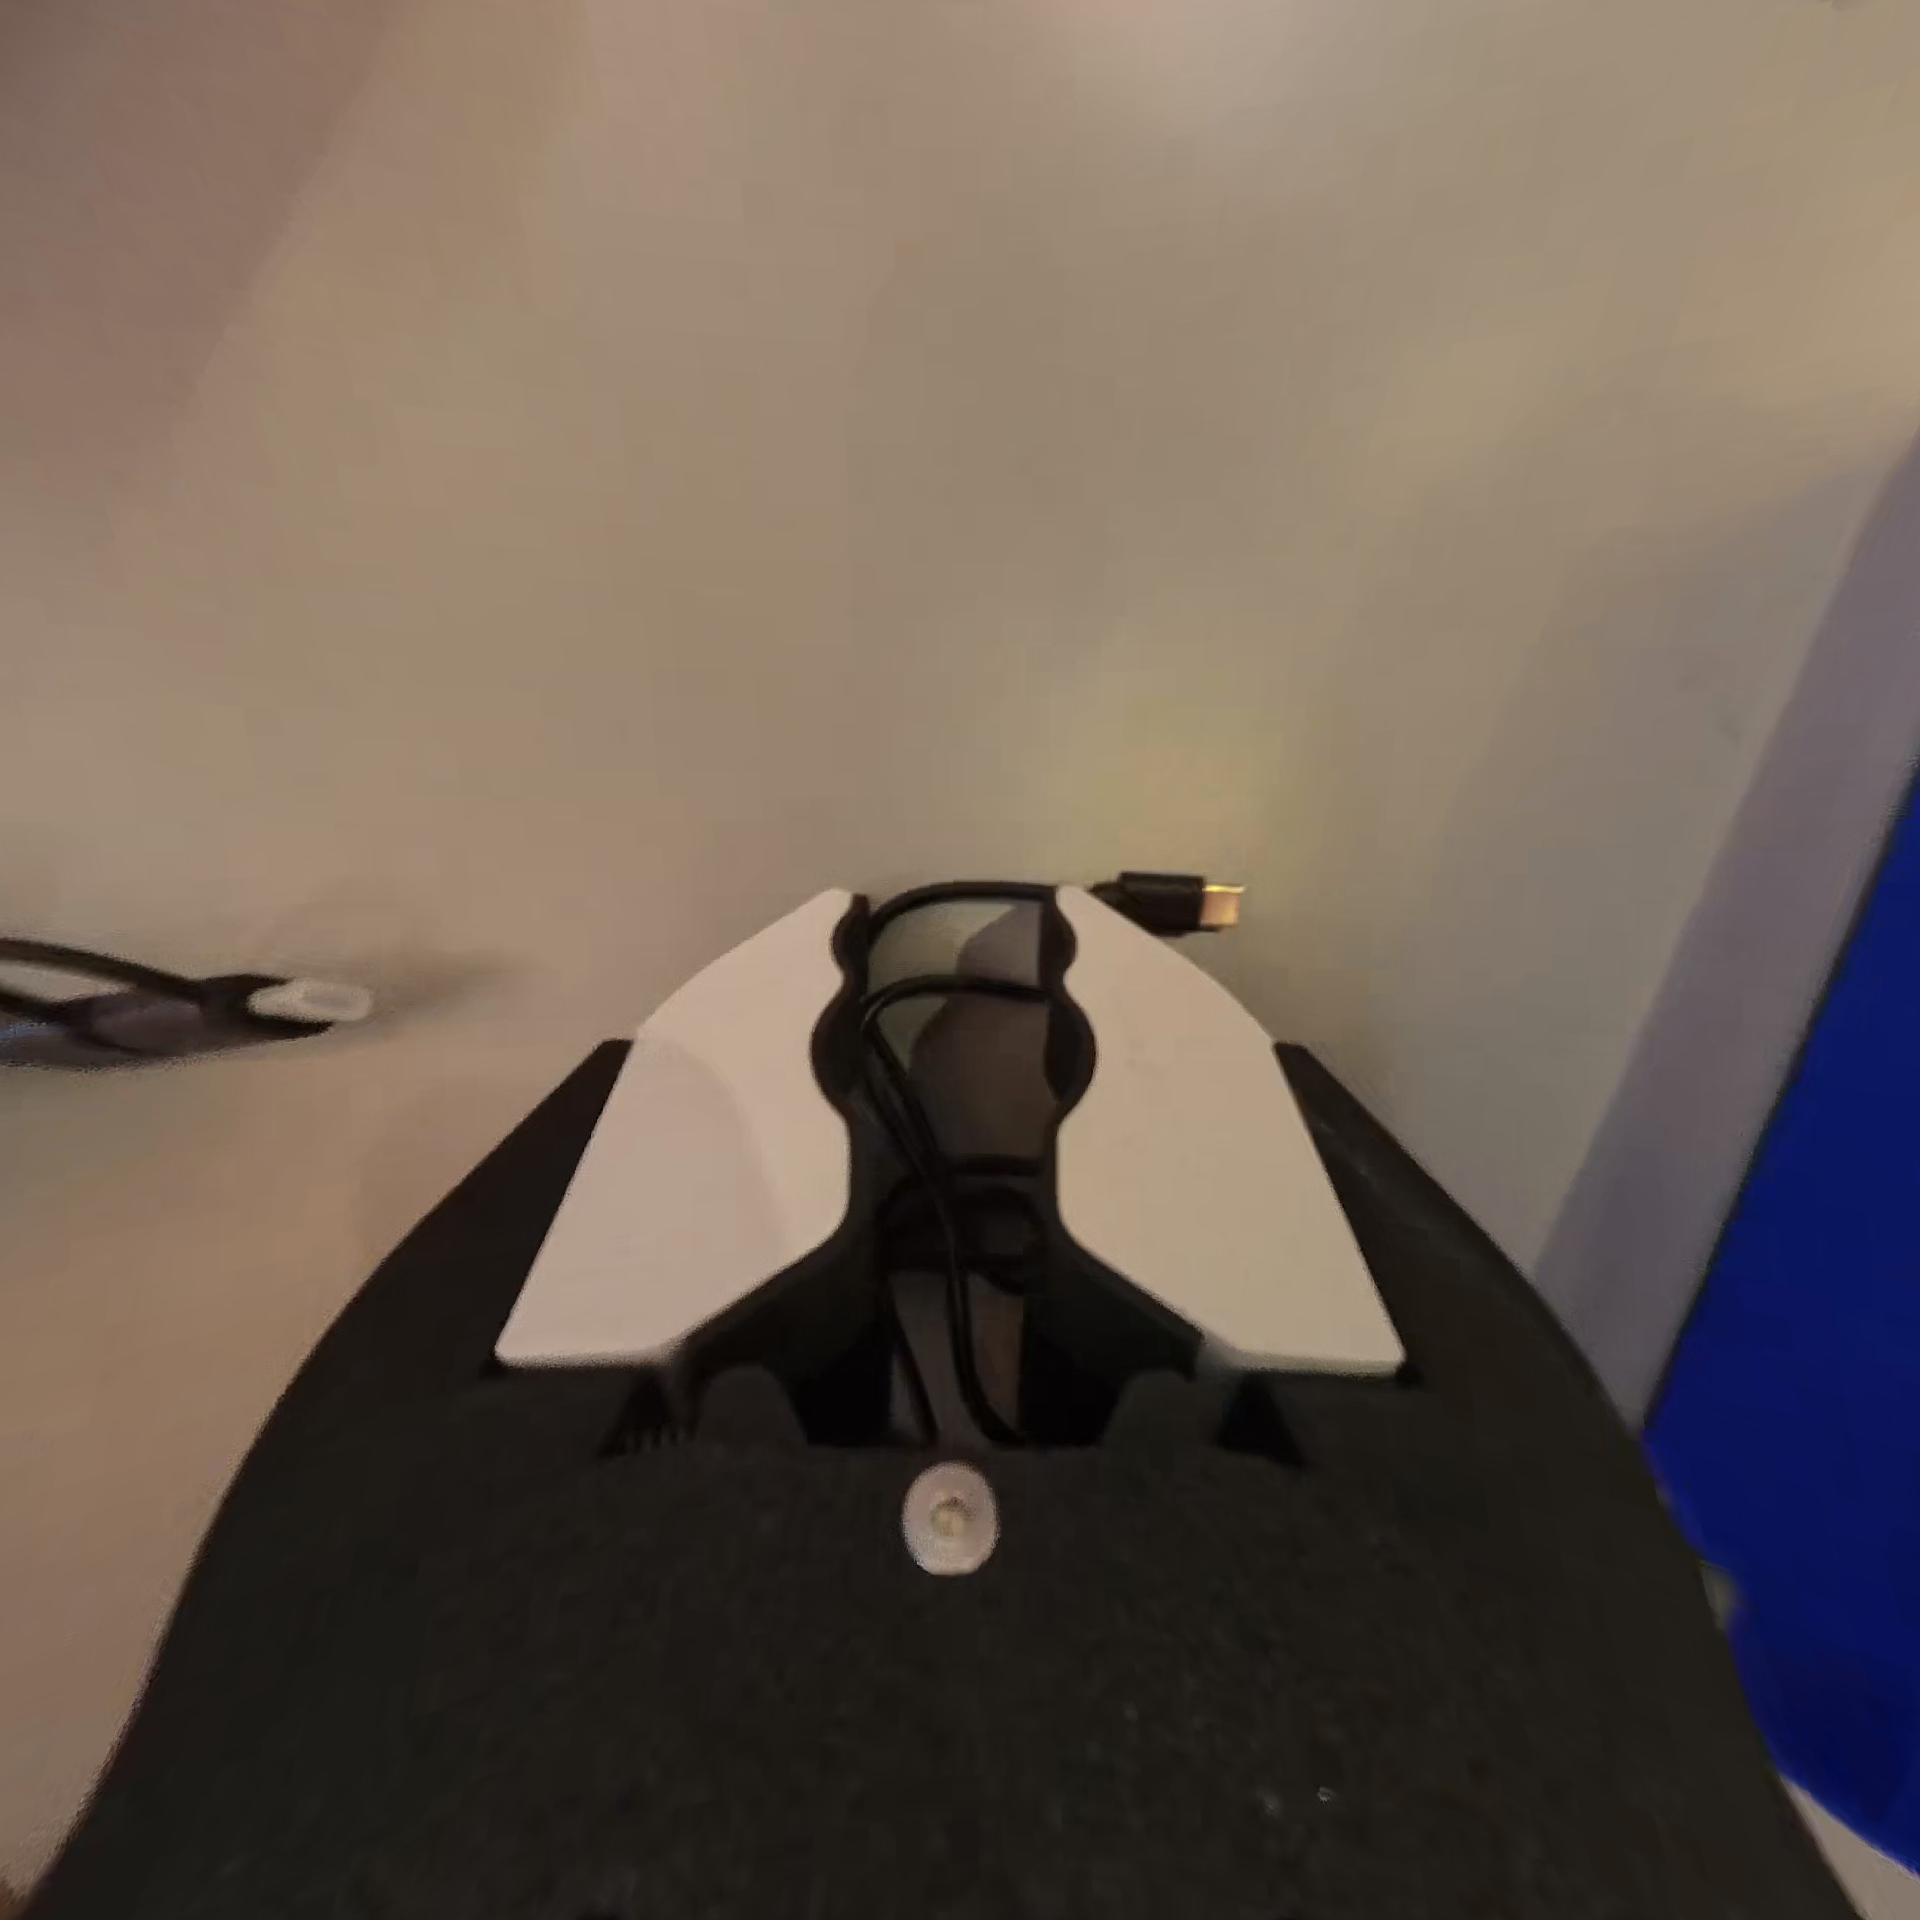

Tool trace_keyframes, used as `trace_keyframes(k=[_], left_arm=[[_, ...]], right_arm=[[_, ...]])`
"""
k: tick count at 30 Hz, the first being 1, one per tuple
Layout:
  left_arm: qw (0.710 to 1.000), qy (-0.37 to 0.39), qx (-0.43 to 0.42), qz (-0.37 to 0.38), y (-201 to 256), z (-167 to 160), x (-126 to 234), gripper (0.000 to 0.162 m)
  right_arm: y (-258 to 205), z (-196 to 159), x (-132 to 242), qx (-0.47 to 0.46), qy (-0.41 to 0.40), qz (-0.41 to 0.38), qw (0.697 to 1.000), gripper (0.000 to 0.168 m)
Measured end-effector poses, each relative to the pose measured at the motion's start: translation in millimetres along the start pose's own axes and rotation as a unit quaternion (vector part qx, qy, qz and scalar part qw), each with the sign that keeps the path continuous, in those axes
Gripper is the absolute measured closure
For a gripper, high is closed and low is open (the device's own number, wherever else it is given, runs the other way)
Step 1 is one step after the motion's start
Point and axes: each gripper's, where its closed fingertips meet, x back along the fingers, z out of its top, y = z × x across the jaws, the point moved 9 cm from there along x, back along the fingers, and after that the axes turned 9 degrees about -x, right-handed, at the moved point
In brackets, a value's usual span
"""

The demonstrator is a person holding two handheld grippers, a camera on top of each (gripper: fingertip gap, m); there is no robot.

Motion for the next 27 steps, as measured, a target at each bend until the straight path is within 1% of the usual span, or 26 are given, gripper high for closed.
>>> trace_keyframes(k=[1,2,3,4,6,7,9,10,12,15,17,18,19,21,22,25,27], left_arm=[[1.000,-0.001,-0.001,-0.001,0.2,-0.3,-0.1,0.153],[1.000,0.000,0.001,-0.001,0.0,-0.9,-0.1,0.153],[1.000,0.000,0.003,-0.002,-0.4,-1.3,0.2,0.153],[1.000,-0.001,0.006,-0.003,-0.9,-1.8,0.5,0.153],[1.000,-0.001,0.011,-0.002,-2.3,-2.6,1.9,0.153],[1.000,-0.001,0.014,-0.001,-3.0,-3.0,2.6,0.153],[1.000,-0.001,0.020,0.001,-4.2,-3.3,3.8,0.153],[1.000,-0.001,0.023,0.000,-4.3,-3.5,4.3,0.153],[1.000,-0.003,0.025,0.002,-3.9,-3.6,5.0,0.153],[1.000,-0.006,0.021,0.004,-2.2,-3.5,5.9,0.153],[1.000,-0.007,0.020,0.004,-0.6,-3.4,5.7,0.153],[1.000,-0.008,0.019,0.003,0.2,-3.2,5.4,0.153],[1.000,-0.008,0.017,0.003,1.2,-3.1,5.1,0.153],[1.000,-0.009,0.010,0.004,2.7,-2.4,4.5,0.153],[1.000,-0.009,0.007,0.006,3.2,-1.9,4.2,0.153],[1.000,-0.010,0.002,0.005,4.4,-0.1,3.2,0.153],[1.000,-0.010,-0.001,0.004,5.1,1.0,2.5,0.153]], right_arm=[[-2.3,-1.6,-0.3,0.002,0.000,0.028,1.000,0.146],[-6.7,-3.6,0.4,0.018,-0.008,0.078,0.997,0.153],[-10.6,-6.4,2.6,0.044,-0.017,0.132,0.990,0.151],[-10.7,-9.2,4.6,0.068,-0.026,0.159,0.985,0.155],[-7.0,-11.5,7.3,0.110,-0.046,0.184,0.976,0.165],[-5.4,-12.7,9.2,0.123,-0.062,0.199,0.970,0.165],[-7.9,-18.0,14.6,0.160,-0.110,0.266,0.944,0.165],[-7.6,-21.3,18.1,0.174,-0.123,0.280,0.936,0.166],[-2.1,-25.4,26.1,0.214,-0.137,0.277,0.927,0.165],[2.8,-34.2,40.8,0.276,-0.143,0.292,0.905,0.165],[-0.9,-40.9,52.7,0.309,-0.130,0.327,0.883,0.165],[-4.7,-42.8,59.3,0.334,-0.106,0.337,0.874,0.166],[-9.5,-42.7,66.1,0.360,-0.063,0.338,0.867,0.166],[-23.1,-47.2,78.9,0.423,0.010,0.351,0.835,0.166],[-28.3,-50.5,80.9,0.453,0.024,0.335,0.826,0.166],[-31.4,-60.2,70.6,0.515,-0.026,0.266,0.814,0.165],[-28.8,-62.5,63.0,0.507,-0.045,0.271,0.817,0.165]])
